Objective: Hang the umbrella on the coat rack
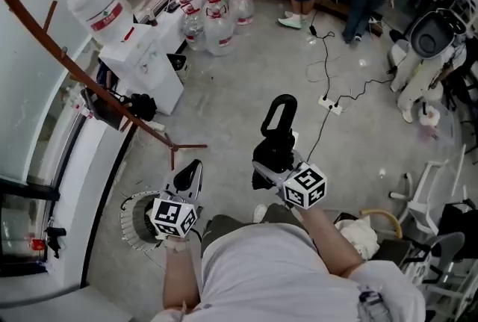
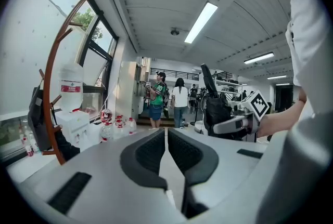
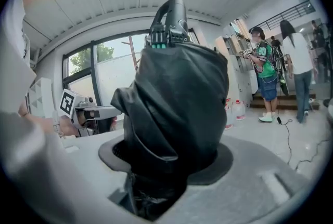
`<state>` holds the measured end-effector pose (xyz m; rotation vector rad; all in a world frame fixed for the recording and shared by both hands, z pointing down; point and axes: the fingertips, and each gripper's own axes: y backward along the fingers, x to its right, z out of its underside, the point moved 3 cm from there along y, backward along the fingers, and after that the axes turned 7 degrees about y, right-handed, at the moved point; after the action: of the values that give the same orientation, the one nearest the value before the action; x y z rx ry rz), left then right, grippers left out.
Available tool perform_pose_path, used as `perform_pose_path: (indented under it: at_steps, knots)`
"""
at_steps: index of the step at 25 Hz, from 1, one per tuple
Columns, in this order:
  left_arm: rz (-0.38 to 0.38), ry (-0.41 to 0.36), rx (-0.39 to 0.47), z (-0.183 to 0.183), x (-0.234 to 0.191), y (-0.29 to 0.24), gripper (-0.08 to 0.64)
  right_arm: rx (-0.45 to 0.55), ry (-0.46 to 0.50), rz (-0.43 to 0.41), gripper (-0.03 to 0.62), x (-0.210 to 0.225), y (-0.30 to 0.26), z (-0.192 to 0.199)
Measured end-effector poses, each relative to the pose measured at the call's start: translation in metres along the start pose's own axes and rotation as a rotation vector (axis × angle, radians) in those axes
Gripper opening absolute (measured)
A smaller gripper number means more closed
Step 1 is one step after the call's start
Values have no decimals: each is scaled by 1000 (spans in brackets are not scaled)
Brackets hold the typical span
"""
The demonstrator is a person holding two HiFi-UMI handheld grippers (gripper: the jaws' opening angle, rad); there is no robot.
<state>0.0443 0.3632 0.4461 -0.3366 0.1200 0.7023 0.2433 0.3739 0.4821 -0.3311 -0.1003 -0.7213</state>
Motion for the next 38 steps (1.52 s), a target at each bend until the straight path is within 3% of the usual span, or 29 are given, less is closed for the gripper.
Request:
perform_pose_path:
  at_steps: [6,13,24,33,38]
  knots:
    - [20,-15,-50,5,21,-31,3,-16,-7,27,259,31,23,14]
    - [59,-7,-60,5,3,-72,3,-35,-79,82,259,62,8,25]
    - [159,23,-59,-27,-94,-171,3,-67,-89,161,259,132,-92,-12]
    - [185,38,-79,-57,-195,-236,3,-125,-90,162,259,174,-197,-39]
    - [163,40,-71,-73,-246,-253,3,-126,-84,158,259,187,-242,-56]
